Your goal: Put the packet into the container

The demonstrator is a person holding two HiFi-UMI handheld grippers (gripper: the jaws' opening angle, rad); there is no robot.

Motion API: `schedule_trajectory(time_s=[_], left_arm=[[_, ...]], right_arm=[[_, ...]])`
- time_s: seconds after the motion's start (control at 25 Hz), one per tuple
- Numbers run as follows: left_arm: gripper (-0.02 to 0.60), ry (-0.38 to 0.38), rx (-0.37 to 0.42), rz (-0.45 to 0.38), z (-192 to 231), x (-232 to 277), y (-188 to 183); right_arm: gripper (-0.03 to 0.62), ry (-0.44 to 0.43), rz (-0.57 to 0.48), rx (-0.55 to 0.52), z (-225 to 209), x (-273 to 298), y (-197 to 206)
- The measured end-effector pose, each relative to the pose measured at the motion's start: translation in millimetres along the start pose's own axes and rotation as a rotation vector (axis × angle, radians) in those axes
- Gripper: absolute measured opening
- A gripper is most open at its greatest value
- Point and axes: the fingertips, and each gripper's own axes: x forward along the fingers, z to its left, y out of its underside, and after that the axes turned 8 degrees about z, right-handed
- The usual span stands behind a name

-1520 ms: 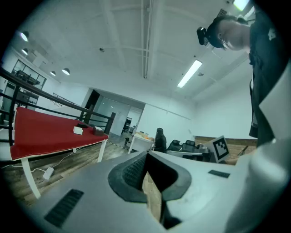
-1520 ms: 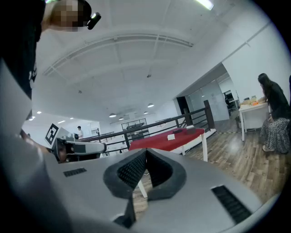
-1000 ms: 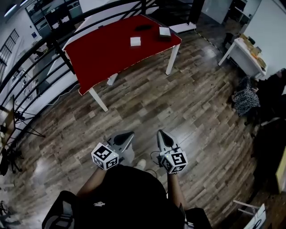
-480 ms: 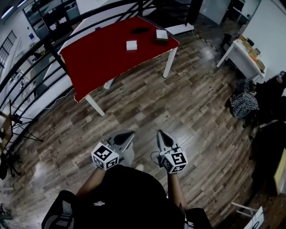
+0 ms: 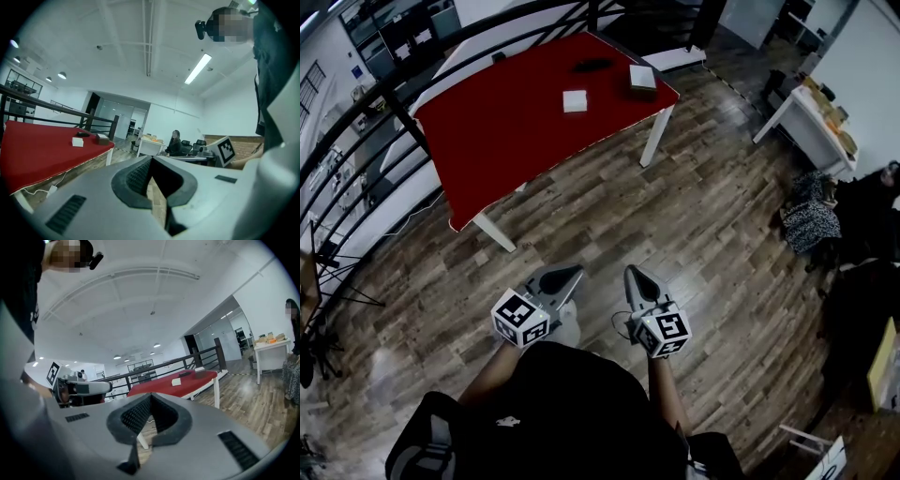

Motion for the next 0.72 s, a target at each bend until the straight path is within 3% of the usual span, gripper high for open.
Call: schedule_trajectory(time_s=[0.72], left_arm=[[0.006,0.015,-0.041,-0.007,140,26,-35]], right_arm=[[0.021,0.028,0.023,-0.022,-23,131,-47]])
